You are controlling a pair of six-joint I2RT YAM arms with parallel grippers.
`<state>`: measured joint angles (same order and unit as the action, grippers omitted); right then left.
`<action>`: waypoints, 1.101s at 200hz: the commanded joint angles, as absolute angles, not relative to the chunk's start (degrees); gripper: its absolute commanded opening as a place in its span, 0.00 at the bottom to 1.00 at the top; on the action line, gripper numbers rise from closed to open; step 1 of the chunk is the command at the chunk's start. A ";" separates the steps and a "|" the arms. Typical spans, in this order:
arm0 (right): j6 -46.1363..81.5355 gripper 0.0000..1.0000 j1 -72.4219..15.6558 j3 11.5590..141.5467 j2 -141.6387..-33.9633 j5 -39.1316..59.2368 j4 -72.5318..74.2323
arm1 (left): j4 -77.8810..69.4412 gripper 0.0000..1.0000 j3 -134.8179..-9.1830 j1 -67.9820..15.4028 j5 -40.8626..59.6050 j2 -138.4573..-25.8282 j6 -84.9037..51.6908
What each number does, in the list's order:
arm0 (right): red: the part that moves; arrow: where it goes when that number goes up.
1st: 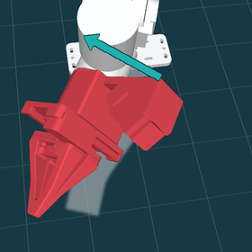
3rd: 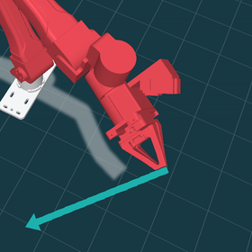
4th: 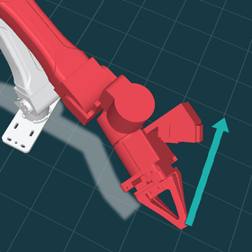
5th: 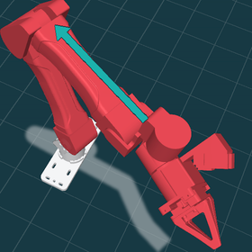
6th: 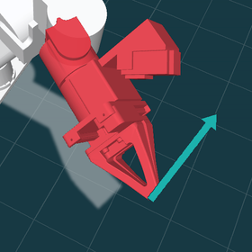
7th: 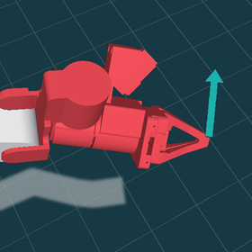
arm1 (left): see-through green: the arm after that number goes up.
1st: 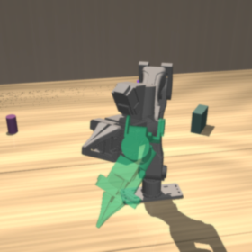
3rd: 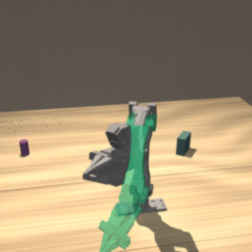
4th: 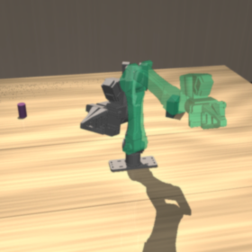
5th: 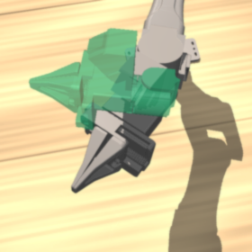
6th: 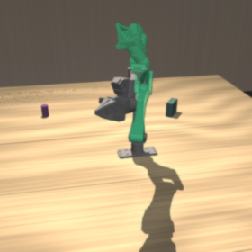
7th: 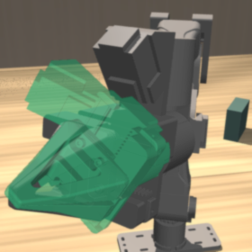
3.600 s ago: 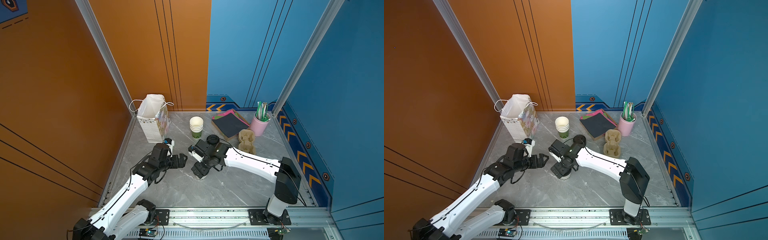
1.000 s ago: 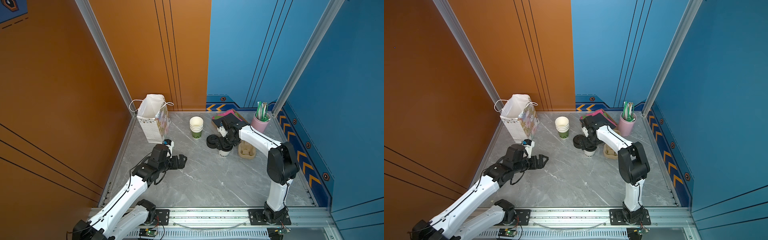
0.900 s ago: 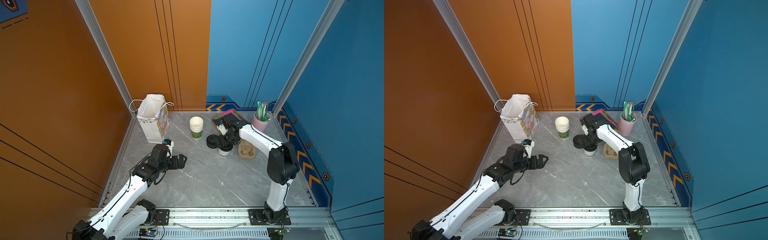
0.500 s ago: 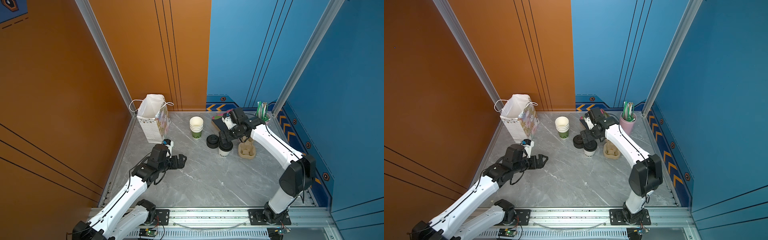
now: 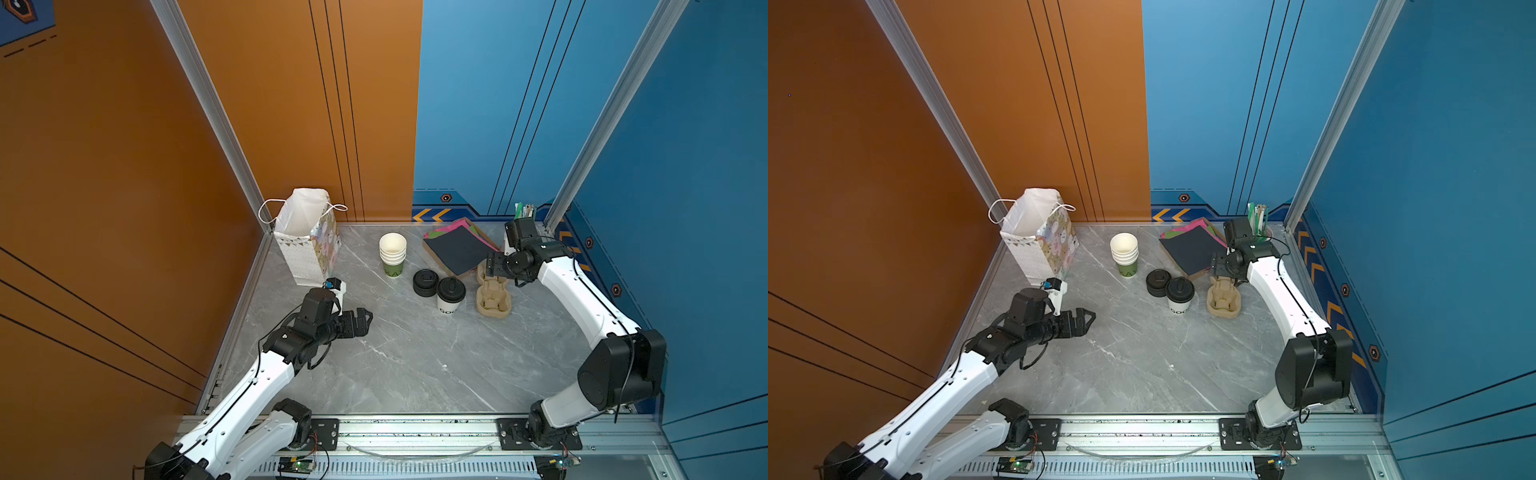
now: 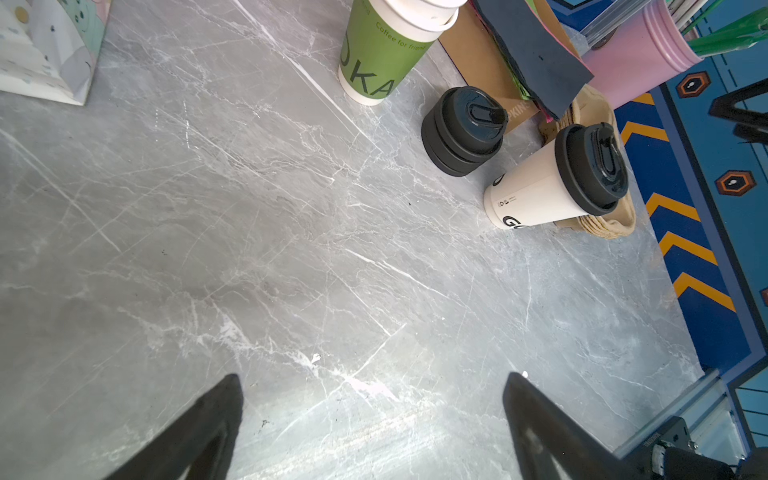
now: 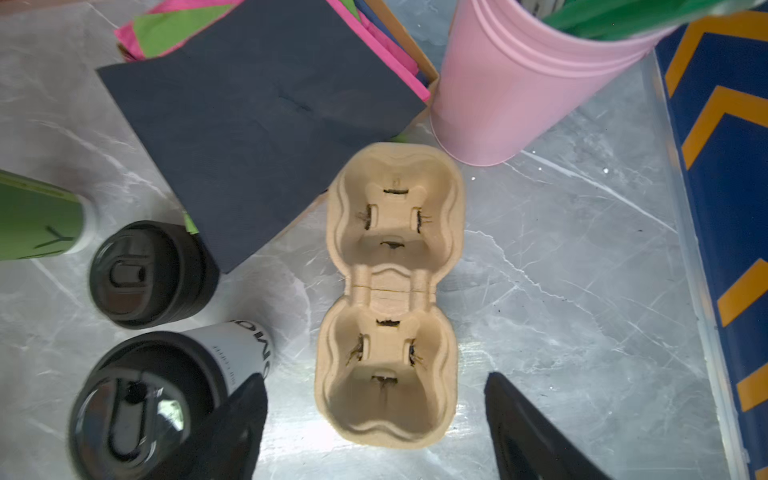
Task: Pack the takeout coffee
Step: 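Release the cup and grasp the cardboard cup carrier edge with the right gripper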
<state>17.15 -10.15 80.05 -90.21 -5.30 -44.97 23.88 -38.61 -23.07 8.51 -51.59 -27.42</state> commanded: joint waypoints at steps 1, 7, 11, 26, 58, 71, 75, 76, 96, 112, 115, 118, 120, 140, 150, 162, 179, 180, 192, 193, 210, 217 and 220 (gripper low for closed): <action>21.01 0.76 -10.02 78.52 -92.25 -9.21 -40.44 | 24.50 0.98 -37.62 -22.40 7.26 -50.46 -27.13; 21.01 0.74 -9.91 78.40 -92.90 -9.26 -39.94 | 24.52 0.98 -37.53 -22.34 7.28 -50.43 -27.11; 21.05 0.73 -9.82 78.17 -93.37 -9.24 -39.64 | 24.57 0.98 -37.51 -22.32 7.27 -50.38 -27.11; 20.53 0.69 -9.71 77.90 -95.00 -9.23 -38.54 | 24.54 0.98 -37.33 -22.16 7.34 -50.34 -27.23; 19.87 0.66 -9.45 77.34 -98.18 -10.71 -36.09 | 24.55 0.98 -37.25 -22.10 7.49 -50.18 -27.31; 19.48 0.65 -9.22 77.04 -99.32 -10.35 -35.10 | 24.54 0.98 -37.01 -22.06 7.49 -50.04 -27.25; 19.36 0.65 -9.22 77.01 -99.70 -10.29 -34.84 | 24.52 0.98 -36.99 -22.02 7.52 -50.06 -27.22; 19.30 0.65 -9.18 76.96 -99.73 -10.24 -34.78 | 24.57 0.98 -37.00 -22.04 7.49 -50.04 -27.24; 18.73 0.63 -9.12 76.82 -101.36 -9.89 -34.29 | 24.55 0.98 -36.70 -21.90 7.50 -49.74 -27.37; 18.11 0.61 -9.02 76.64 -102.36 -10.18 -34.18 | 24.51 0.98 -36.56 -21.89 7.52 -49.58 -27.38; 18.03 0.61 -8.93 76.64 -102.51 -10.14 -34.17 | 24.53 0.98 -36.49 -21.86 7.48 -49.57 -27.42; 17.90 0.61 -8.96 76.53 -102.58 -10.11 -34.19 | 24.52 0.98 -36.55 -21.79 7.47 -49.45 -27.43; 17.86 0.60 -8.94 76.55 -102.70 -9.95 -34.19 | 24.52 0.98 -36.54 -21.75 7.54 -49.45 -27.42; 17.23 0.58 -8.70 75.63 -102.87 -8.25 -33.33 | 24.50 0.98 -36.39 -21.67 7.54 -49.31 -27.40; 16.99 0.58 -8.61 75.23 -102.94 -7.28 -32.90 | 24.52 0.98 -36.43 -21.62 7.51 -49.31 -27.42; 16.80 0.57 -8.61 74.76 -103.08 -6.69 -32.69 | 24.52 0.98 -36.40 -21.57 7.53 -49.36 -27.37; 16.56 0.54 -8.61 74.28 -103.43 -6.57 -32.52 | 24.50 0.98 -36.29 -21.53 7.52 -49.33 -27.48; 16.54 0.54 -8.61 74.23 -103.44 -6.58 -32.48 | 24.51 0.98 -36.29 -21.53 7.54 -49.32 -27.45; 16.22 0.52 -8.61 74.04 -103.70 -6.58 -32.34 | 24.52 0.98 -36.30 -21.52 7.61 -49.34 -27.51; 16.24 0.51 -8.61 73.98 -103.75 -6.63 -32.34 | 24.52 0.98 -36.30 -21.52 7.63 -49.32 -27.51; 15.82 0.49 -8.56 73.84 -104.26 -6.64 -32.34 | 24.52 0.98 -36.13 -21.38 7.60 -49.23 -27.51; 15.68 0.48 -8.61 73.80 -104.51 -6.68 -32.34 | 24.57 0.98 -36.17 -21.42 7.61 -49.20 -27.47; 15.65 0.48 -8.58 73.78 -104.57 -6.53 -32.30 | 24.53 0.98 -36.17 -21.43 7.64 -49.10 -27.50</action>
<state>16.86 -8.93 74.50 -103.20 -7.29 -33.26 23.88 -37.06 -22.02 8.10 -49.98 -27.42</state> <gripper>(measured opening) 0.491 0.981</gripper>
